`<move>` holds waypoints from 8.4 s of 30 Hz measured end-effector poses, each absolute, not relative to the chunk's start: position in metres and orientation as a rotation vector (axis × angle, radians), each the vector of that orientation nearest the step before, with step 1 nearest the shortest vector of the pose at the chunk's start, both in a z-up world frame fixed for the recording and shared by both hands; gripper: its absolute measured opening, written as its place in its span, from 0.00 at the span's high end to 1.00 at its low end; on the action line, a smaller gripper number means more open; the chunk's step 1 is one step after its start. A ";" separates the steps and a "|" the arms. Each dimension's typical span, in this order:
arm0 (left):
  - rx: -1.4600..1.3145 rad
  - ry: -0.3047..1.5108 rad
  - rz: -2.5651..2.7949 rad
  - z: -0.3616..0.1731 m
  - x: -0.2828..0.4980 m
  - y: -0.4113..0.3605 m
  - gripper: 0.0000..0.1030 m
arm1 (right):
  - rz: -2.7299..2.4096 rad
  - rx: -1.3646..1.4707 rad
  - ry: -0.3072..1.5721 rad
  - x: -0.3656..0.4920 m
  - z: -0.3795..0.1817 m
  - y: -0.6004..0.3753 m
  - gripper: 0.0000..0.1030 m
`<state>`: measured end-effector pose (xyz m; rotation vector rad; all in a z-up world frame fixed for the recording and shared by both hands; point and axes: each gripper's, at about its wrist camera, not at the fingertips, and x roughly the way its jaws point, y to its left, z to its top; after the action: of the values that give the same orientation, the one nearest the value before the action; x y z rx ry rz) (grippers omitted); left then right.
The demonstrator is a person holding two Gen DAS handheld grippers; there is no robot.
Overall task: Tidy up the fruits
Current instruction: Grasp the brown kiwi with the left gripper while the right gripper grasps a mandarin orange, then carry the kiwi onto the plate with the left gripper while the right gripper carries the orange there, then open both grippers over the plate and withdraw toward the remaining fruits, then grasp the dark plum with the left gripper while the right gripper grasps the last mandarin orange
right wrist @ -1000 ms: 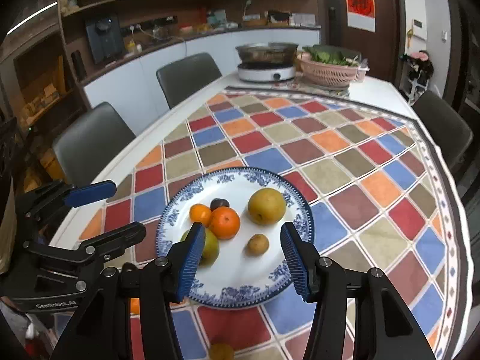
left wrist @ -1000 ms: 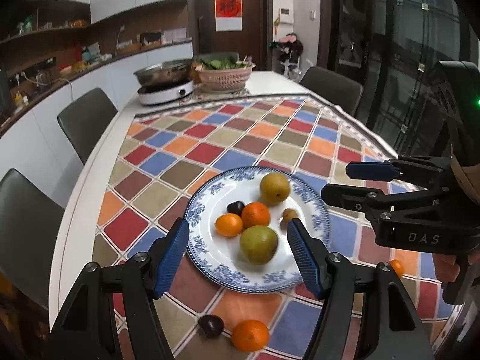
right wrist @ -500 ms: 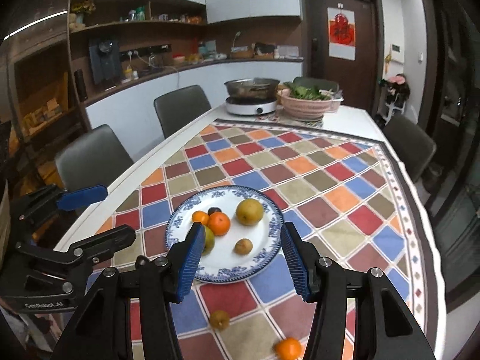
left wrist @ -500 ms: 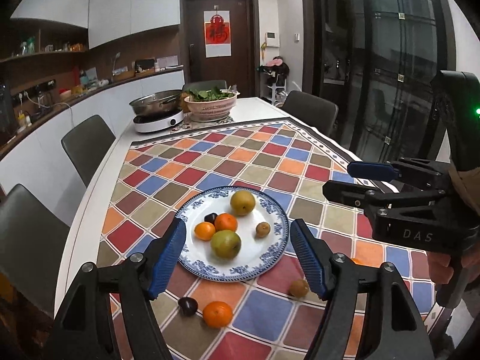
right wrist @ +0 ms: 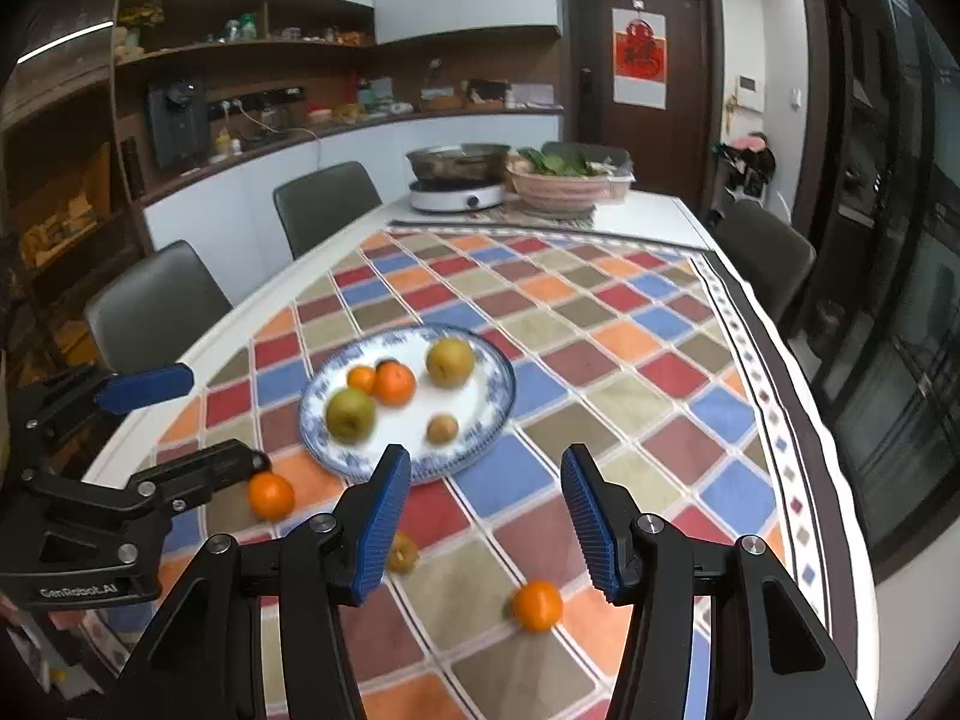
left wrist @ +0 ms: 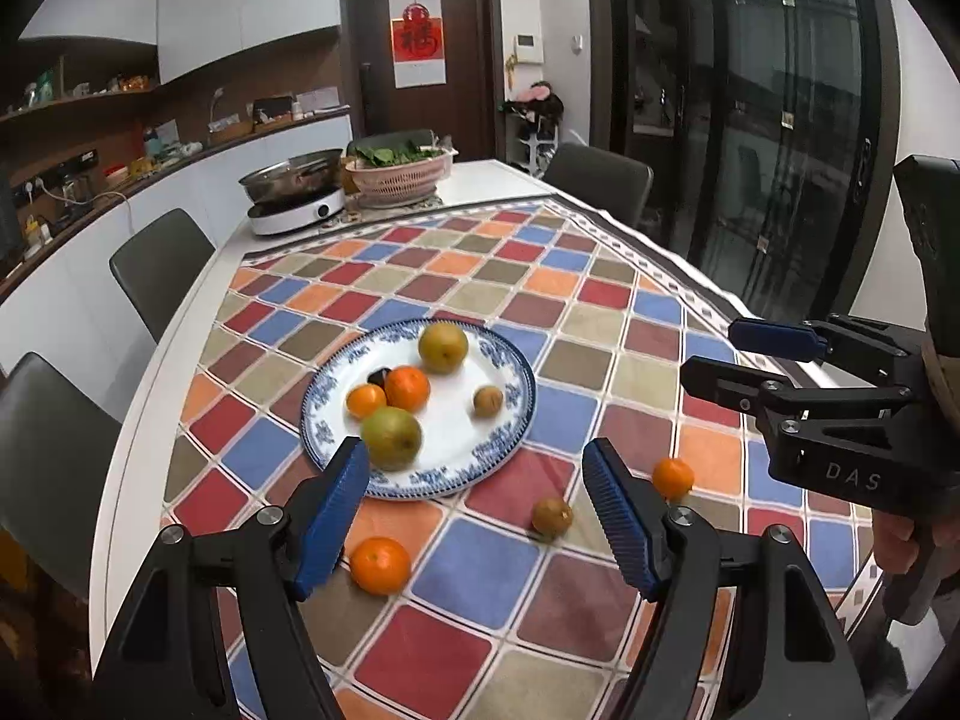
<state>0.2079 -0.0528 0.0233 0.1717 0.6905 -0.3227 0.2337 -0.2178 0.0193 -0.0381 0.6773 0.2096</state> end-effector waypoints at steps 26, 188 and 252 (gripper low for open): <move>0.203 0.866 -0.425 -0.069 0.224 -0.087 0.29 | 0.140 0.018 0.904 0.224 -0.075 -0.250 0.48; 0.097 0.644 -0.227 0.058 0.259 0.049 0.40 | 0.442 -0.018 0.722 0.299 0.031 -0.108 0.52; 0.440 0.893 -0.688 -0.101 0.290 0.066 0.51 | 0.571 -0.341 1.019 0.293 -0.105 -0.022 0.53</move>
<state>0.2898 0.0658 -0.1009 0.4396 0.8929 -0.6875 0.2925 -0.0225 -0.1051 -0.3409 1.0192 0.5706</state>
